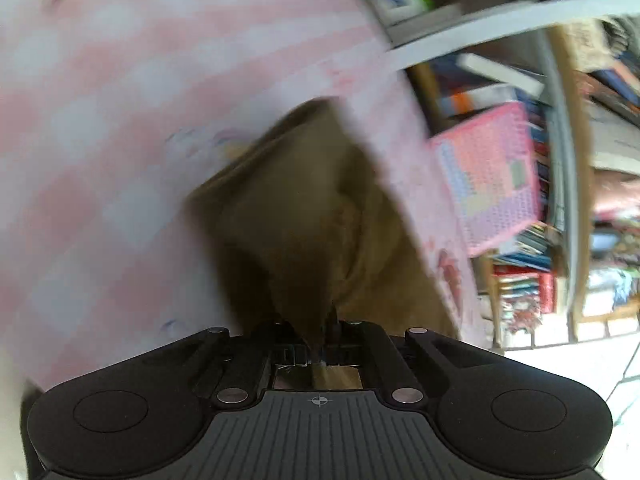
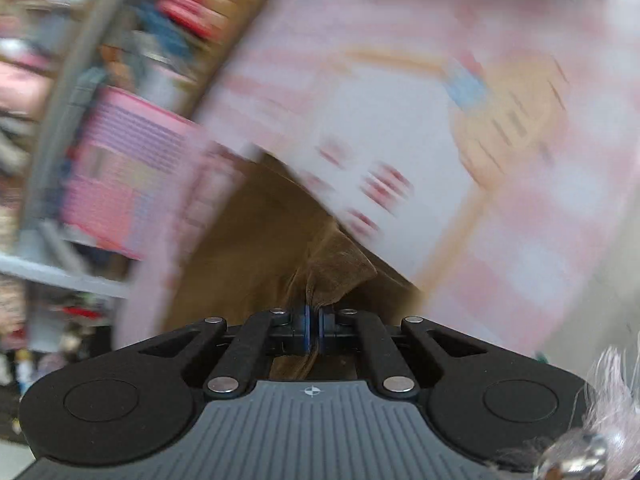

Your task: Fold clothes

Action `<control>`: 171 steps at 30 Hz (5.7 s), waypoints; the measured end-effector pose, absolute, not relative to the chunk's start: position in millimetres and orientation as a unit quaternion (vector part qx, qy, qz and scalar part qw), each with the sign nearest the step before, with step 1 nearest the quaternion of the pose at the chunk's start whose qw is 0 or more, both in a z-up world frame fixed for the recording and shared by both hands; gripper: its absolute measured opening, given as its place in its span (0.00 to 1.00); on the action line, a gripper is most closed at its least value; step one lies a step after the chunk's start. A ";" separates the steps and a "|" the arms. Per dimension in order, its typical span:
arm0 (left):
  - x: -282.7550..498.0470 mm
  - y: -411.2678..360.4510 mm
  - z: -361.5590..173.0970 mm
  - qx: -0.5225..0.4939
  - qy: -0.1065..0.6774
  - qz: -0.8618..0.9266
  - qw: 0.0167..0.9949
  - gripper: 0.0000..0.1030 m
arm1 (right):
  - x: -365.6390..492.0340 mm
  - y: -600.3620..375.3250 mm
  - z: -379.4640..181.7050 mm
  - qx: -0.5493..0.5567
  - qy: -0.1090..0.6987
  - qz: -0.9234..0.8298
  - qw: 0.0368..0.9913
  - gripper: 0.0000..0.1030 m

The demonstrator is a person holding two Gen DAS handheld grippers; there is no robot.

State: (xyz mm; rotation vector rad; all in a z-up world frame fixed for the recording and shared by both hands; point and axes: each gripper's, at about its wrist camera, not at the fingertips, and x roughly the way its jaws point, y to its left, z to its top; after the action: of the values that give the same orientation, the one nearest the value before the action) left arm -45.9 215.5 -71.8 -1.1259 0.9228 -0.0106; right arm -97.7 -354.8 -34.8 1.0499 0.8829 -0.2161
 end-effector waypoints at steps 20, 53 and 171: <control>-44.8 213.1 -53.1 -0.452 0.437 -0.015 0.777 0.28 | -101.4 -334.1 -26.7 0.377 0.435 -0.122 0.809 0.09; -82.2 245.5 -55.5 -0.503 0.414 0.051 0.757 0.61 | -100.7 -305.2 -0.5 0.203 0.400 -0.200 0.871 0.28; -20.1 34.8 34.4 -0.028 0.300 -0.021 0.953 0.22 | -20.1 -176.5 -27.4 0.053 0.419 0.192 0.886 0.65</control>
State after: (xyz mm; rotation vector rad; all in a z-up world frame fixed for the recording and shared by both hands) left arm -20.1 34.8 34.4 -0.0569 0.6088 -0.0424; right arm -20.1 -176.5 -27.4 0.1101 0.8718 0.3995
